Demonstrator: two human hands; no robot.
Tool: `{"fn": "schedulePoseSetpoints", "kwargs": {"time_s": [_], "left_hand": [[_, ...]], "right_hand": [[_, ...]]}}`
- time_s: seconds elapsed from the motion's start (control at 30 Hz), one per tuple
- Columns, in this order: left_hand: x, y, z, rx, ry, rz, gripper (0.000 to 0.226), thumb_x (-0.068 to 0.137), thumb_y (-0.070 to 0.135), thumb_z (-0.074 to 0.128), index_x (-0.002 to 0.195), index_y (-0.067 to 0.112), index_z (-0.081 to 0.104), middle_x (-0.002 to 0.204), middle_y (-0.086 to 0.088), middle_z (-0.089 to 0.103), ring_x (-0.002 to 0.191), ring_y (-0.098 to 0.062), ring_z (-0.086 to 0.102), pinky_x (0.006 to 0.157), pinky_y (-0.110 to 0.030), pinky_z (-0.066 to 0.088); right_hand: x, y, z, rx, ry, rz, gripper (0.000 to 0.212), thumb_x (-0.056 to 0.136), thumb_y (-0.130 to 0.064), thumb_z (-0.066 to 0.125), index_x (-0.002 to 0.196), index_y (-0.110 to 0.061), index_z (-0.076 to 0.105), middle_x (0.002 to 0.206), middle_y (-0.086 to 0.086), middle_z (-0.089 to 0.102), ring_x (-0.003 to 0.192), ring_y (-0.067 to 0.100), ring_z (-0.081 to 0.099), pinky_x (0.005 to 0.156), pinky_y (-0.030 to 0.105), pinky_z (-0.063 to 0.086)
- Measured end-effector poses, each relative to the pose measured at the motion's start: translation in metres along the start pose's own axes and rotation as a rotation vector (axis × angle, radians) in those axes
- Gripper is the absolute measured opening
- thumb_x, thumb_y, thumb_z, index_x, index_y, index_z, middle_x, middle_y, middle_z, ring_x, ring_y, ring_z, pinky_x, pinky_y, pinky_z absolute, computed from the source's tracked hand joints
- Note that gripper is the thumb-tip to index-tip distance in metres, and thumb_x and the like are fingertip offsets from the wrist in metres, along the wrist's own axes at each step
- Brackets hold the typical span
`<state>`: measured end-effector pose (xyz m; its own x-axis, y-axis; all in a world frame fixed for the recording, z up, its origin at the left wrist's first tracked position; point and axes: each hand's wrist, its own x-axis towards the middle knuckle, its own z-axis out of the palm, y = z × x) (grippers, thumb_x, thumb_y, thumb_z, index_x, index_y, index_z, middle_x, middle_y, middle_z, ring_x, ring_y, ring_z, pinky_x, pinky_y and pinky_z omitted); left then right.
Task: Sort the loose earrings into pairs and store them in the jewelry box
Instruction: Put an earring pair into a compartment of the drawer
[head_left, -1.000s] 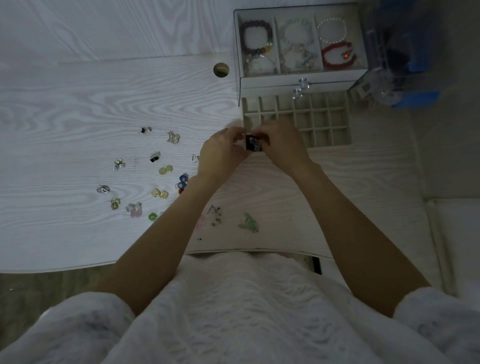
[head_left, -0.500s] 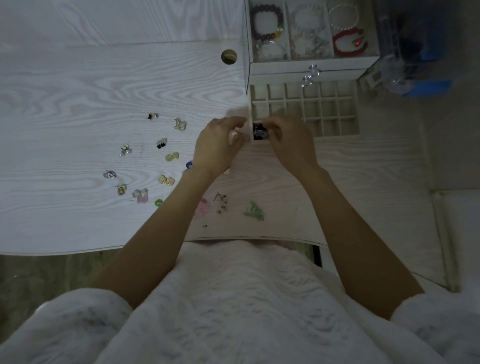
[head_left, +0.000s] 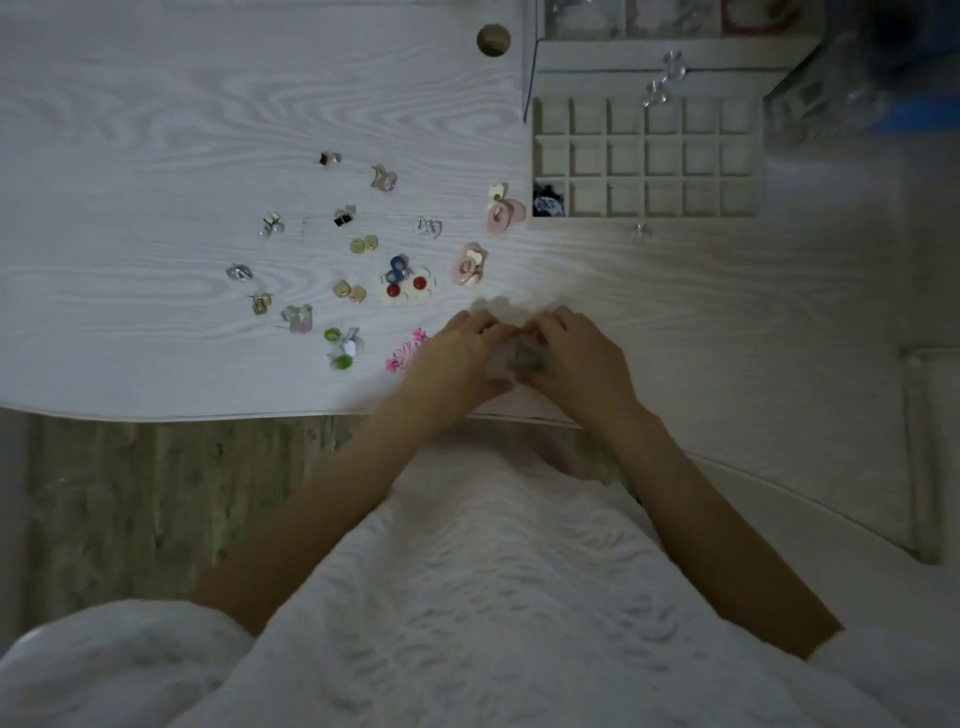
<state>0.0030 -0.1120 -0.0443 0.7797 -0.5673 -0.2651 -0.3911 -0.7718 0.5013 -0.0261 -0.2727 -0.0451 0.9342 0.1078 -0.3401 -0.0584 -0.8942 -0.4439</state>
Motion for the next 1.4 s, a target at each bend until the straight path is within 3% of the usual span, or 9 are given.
{"fn": "schedulePoseSetpoints", "kwargs": {"time_s": [0.17,0.37,0.43,0.6,0.9,1.0,1.17,1.27,1.4], "left_hand": [[0.011,0.006,0.013,0.052,0.092,0.022,0.027,0.080,0.018,0.067,0.106,0.010,0.067,0.099,-0.015,0.063,0.089,-0.033,0.059,0.070,-0.043,0.054],[0.016,0.012,0.009,0.164,0.226,0.061,0.012,0.077,0.019,0.071,0.088,0.014,0.072,0.075,-0.009,0.069,0.073,-0.029,0.062,0.052,-0.027,0.042],[0.017,0.011,0.008,0.186,0.250,0.070,0.010,0.075,0.020,0.073,0.084,0.016,0.072,0.070,-0.006,0.069,0.068,-0.027,0.062,0.052,-0.022,0.037],[0.020,0.008,0.009,0.191,0.278,0.066,0.007,0.072,0.016,0.074,0.076,0.015,0.069,0.066,-0.004,0.066,0.063,-0.026,0.061,0.048,-0.024,0.042],[0.033,0.007,0.013,0.277,0.301,0.119,0.010,0.080,0.019,0.057,0.079,0.013,0.065,0.073,-0.005,0.065,0.072,-0.027,0.059,0.058,-0.031,0.043],[0.035,0.009,0.006,0.155,0.302,0.038,0.011,0.083,0.018,0.065,0.083,0.008,0.062,0.071,-0.010,0.066,0.073,-0.028,0.061,0.057,-0.032,0.045],[0.051,0.020,-0.021,-0.287,0.268,0.002,0.019,0.092,0.023,0.054,0.100,0.006,0.055,0.104,-0.005,0.067,0.084,-0.025,0.063,0.072,-0.033,0.050],[0.068,0.031,-0.036,-0.377,0.336,-0.010,0.018,0.088,0.024,0.055,0.093,0.007,0.052,0.097,-0.007,0.068,0.080,-0.025,0.065,0.072,-0.042,0.054],[0.099,0.048,-0.044,-0.447,0.380,-0.127,0.014,0.081,0.009,0.065,0.091,0.002,0.059,0.085,-0.010,0.070,0.076,-0.023,0.066,0.071,-0.033,0.053]], "right_hand": [[-0.002,0.006,-0.002,-0.004,0.085,0.038,0.023,0.086,-0.027,0.062,0.104,-0.013,0.059,0.102,0.007,0.060,0.092,0.023,0.054,0.065,0.030,0.038],[-0.004,0.006,0.000,0.050,0.083,0.059,0.019,0.087,-0.022,0.059,0.103,-0.012,0.059,0.101,0.008,0.061,0.089,0.024,0.056,0.069,0.031,0.041],[-0.004,0.007,0.000,0.048,0.106,0.055,0.017,0.088,-0.018,0.057,0.103,-0.010,0.059,0.101,0.009,0.059,0.090,0.024,0.054,0.067,0.030,0.039],[-0.002,0.024,0.001,0.085,0.222,0.108,0.010,0.087,-0.010,0.057,0.095,-0.005,0.061,0.099,0.014,0.055,0.093,0.027,0.050,0.070,0.026,0.031],[0.008,0.035,-0.014,0.194,0.308,0.069,0.001,0.087,-0.008,0.056,0.086,-0.007,0.056,0.087,0.009,0.060,0.081,0.024,0.054,0.073,0.037,0.045],[0.011,0.028,-0.027,0.377,0.328,0.095,0.003,0.087,-0.011,0.061,0.086,-0.009,0.059,0.082,0.002,0.064,0.076,0.017,0.058,0.072,0.029,0.048],[0.031,0.018,-0.051,0.589,0.364,0.194,0.008,0.085,-0.012,0.064,0.093,-0.012,0.065,0.078,-0.003,0.064,0.068,0.010,0.060,0.070,0.023,0.049],[0.048,0.021,-0.066,0.720,0.428,0.282,0.012,0.084,-0.011,0.065,0.095,-0.011,0.065,0.080,0.000,0.065,0.069,0.011,0.062,0.071,0.026,0.053],[0.072,0.029,-0.081,0.725,0.472,0.253,0.018,0.084,-0.007,0.064,0.101,-0.004,0.065,0.093,0.003,0.065,0.087,0.012,0.060,0.078,0.020,0.049]]}}
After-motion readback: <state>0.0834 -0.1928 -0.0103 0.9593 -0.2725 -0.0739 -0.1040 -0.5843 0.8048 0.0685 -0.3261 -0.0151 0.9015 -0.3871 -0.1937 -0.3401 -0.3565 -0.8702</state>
